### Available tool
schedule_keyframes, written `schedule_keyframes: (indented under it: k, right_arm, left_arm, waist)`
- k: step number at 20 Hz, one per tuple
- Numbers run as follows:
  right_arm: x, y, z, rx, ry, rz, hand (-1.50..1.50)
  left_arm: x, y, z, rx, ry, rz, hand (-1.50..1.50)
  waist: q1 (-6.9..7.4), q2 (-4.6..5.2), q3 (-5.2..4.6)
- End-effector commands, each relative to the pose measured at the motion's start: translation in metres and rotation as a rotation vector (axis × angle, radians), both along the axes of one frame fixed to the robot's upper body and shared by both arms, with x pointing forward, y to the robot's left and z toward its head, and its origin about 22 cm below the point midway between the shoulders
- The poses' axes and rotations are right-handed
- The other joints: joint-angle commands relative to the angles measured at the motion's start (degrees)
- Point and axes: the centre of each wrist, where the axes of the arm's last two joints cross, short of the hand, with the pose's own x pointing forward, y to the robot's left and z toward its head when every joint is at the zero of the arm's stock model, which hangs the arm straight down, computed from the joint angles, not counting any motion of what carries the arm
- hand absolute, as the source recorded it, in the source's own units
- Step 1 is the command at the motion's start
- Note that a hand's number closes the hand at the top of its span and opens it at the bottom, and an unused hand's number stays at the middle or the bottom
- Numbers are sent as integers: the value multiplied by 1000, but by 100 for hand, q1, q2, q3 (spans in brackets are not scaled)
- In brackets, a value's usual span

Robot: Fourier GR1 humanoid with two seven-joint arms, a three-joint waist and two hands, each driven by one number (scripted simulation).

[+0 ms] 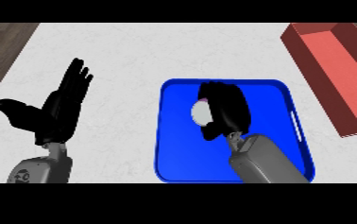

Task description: Pick the can from the tray and place it in the cardboard box

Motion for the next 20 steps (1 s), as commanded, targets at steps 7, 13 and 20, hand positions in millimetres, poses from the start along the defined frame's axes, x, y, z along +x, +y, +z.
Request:
schedule_keyframes:
  k: [7, 13, 20]
  right_arm:
    - [-7, 15, 86, 51, -190, 156, 150]
    - [6, 4, 133, 199, -342, -116, 150]
    - [34, -60, 160, 200, -431, -314, 150]
  left_arm:
    - [-4, 11, -4, -4, 0, 43, 0]
    - [-13, 10, 2, -3, 4, 42, 0]
    - [-10, 4, -11, 3, 11, 26, 0]
  waist:
    - [-232, -52, 1]
    - [-207, -63, 2]
    - [-218, -38, 2]
